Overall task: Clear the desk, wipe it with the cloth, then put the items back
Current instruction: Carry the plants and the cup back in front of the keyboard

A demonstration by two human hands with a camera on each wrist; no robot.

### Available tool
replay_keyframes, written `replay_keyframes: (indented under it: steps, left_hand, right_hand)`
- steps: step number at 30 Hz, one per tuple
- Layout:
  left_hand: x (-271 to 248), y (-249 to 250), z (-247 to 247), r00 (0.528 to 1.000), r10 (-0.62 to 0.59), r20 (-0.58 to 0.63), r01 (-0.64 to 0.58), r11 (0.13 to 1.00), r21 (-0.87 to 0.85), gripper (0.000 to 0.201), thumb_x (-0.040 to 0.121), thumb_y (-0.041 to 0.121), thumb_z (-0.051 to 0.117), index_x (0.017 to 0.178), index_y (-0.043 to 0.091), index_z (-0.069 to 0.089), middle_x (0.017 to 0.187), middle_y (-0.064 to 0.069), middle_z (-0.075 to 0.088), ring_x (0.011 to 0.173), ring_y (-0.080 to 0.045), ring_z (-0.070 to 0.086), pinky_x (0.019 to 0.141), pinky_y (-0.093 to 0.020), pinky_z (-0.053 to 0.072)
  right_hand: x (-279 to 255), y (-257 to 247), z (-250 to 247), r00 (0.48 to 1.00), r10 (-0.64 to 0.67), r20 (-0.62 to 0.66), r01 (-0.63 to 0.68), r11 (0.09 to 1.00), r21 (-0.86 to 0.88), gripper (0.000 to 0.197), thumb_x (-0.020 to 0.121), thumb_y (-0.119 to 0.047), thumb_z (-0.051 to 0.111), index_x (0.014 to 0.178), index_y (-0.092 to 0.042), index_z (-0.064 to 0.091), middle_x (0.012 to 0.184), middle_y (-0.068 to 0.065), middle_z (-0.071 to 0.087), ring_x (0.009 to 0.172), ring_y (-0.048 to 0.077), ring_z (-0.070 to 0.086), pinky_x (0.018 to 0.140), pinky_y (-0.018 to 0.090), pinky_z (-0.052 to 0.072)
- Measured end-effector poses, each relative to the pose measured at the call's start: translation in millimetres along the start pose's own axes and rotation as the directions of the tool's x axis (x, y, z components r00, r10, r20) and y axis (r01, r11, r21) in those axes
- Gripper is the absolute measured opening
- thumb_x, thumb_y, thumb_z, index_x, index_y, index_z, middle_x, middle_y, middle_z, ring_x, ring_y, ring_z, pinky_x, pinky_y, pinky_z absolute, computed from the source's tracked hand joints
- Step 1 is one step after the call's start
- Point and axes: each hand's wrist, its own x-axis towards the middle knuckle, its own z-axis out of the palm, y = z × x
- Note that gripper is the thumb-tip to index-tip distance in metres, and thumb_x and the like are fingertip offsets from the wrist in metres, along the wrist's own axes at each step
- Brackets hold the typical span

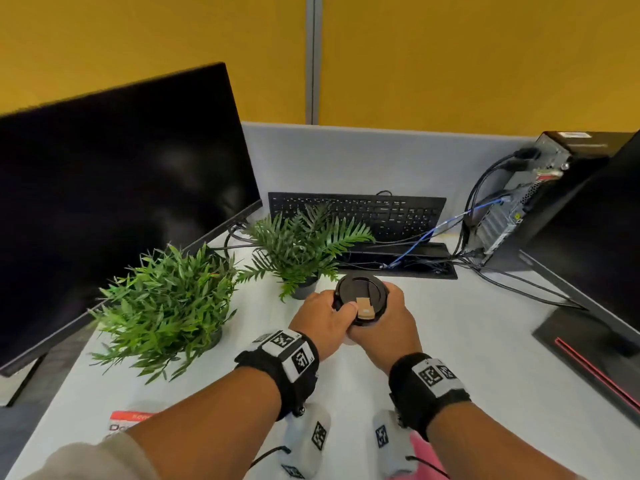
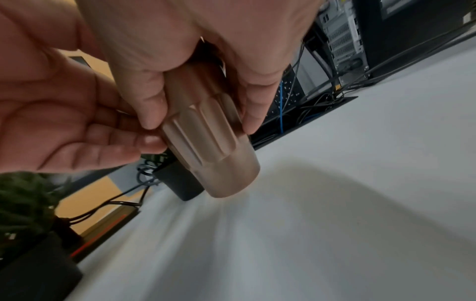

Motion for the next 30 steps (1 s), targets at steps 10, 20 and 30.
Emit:
replay_keyframes:
  steps: [10,20,30]
  left_hand:
    - [48.5,-17.6,19.6,0.994,-0.017,-0.11,0.008,0.997,-0.077,0.039,0.083,0.046,0.047,0.107,0.017,0.056,0.108,-0.006,0.059,0.098,-0.023,0.058,0.094,-0.042,0.049]
    - [53.6,-41.8,23.3,0.995,-0.071,-0.072,0.096,0.887,0.451,0.081,0.083,0.04,0.05,0.152,0.02,0.013,0.155,-0.001,0.011,0.136,-0.028,0.03,0.111,-0.041,0.036]
    - [29.2,-24.9,12.7,0.991,-0.023,-0.131,0.076,0.906,0.417,0.074,0.086,0.025,0.05,0.152,0.021,0.017,0.154,0.001,0.018,0.139,-0.022,0.029,0.112,-0.037,0.037]
  right_hand:
    - [74.9,15.4,19.8,0.999,-0.009,0.044,0.009,1.0,0.003,0.054,0.059,-0.029,0.082,0.091,-0.05,0.043,0.088,-0.02,0.064,0.082,-0.004,0.061,0.068,0.019,0.048]
    - [98.0,14.6,34.9,0.999,0.037,-0.007,-0.036,0.999,0.036,0.065,0.055,-0.038,0.084,0.097,-0.053,0.037,0.095,-0.02,0.067,0.09,0.005,0.065,0.082,0.034,0.057]
    - [72.8,26.4,32.6,0.985,0.174,-0.002,-0.174,0.985,-0.012,0.082,0.067,-0.033,0.081,0.135,-0.029,0.036,0.125,-0.004,0.058,0.11,0.018,0.059,0.092,0.036,0.05]
